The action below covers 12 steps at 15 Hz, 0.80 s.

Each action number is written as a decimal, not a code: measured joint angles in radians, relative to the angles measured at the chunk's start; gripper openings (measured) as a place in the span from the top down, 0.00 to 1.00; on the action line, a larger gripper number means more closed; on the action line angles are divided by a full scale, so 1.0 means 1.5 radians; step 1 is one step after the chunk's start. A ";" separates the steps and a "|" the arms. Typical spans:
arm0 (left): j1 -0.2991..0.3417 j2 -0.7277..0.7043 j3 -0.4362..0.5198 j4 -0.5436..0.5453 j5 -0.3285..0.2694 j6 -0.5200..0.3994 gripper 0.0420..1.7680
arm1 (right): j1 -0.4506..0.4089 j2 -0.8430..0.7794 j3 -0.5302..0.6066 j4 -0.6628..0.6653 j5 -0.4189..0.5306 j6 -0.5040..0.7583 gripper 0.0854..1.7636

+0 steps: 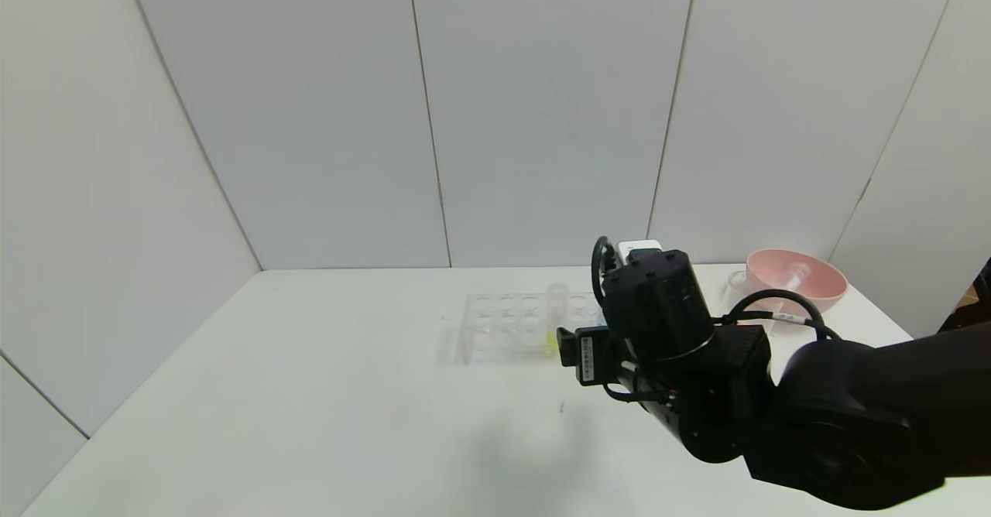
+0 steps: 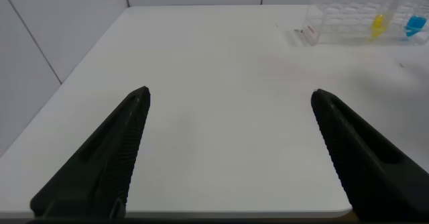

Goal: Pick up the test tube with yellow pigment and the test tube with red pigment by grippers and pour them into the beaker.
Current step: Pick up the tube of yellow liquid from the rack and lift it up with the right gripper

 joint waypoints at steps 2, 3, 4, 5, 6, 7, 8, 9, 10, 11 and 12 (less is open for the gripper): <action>0.000 0.000 0.000 0.000 0.000 0.000 0.03 | 0.005 0.039 -0.042 0.001 -0.005 0.000 0.04; 0.000 0.000 0.000 0.000 0.000 0.000 0.03 | 0.008 0.057 -0.060 0.001 -0.006 -0.001 0.04; 0.000 0.000 0.000 0.000 0.000 0.000 0.03 | 0.010 0.076 -0.079 0.001 -0.006 -0.001 0.04; 0.000 0.000 0.000 0.000 0.000 0.000 0.03 | 0.011 0.093 -0.095 0.002 -0.007 -0.001 0.03; 0.000 0.000 0.000 0.000 0.000 0.000 0.03 | 0.011 0.109 -0.111 0.002 -0.007 -0.002 0.03; 0.000 0.000 0.000 0.000 0.000 0.000 0.03 | 0.010 0.125 -0.128 0.003 -0.008 -0.002 0.03; 0.000 0.000 0.000 0.000 0.000 0.000 0.03 | 0.009 0.139 -0.144 0.003 -0.012 -0.002 0.03; 0.000 0.000 0.000 0.000 0.000 0.000 0.03 | 0.006 0.153 -0.161 0.004 -0.020 -0.002 0.03; 0.000 0.000 0.000 0.000 0.000 0.000 0.03 | 0.002 0.168 -0.179 0.010 -0.026 -0.002 0.03; 0.000 0.000 0.000 0.000 0.000 0.000 0.03 | -0.002 0.180 -0.195 0.012 -0.029 -0.002 0.03; 0.000 0.000 0.000 0.000 0.000 0.000 0.03 | -0.008 0.191 -0.210 0.013 -0.029 -0.003 0.03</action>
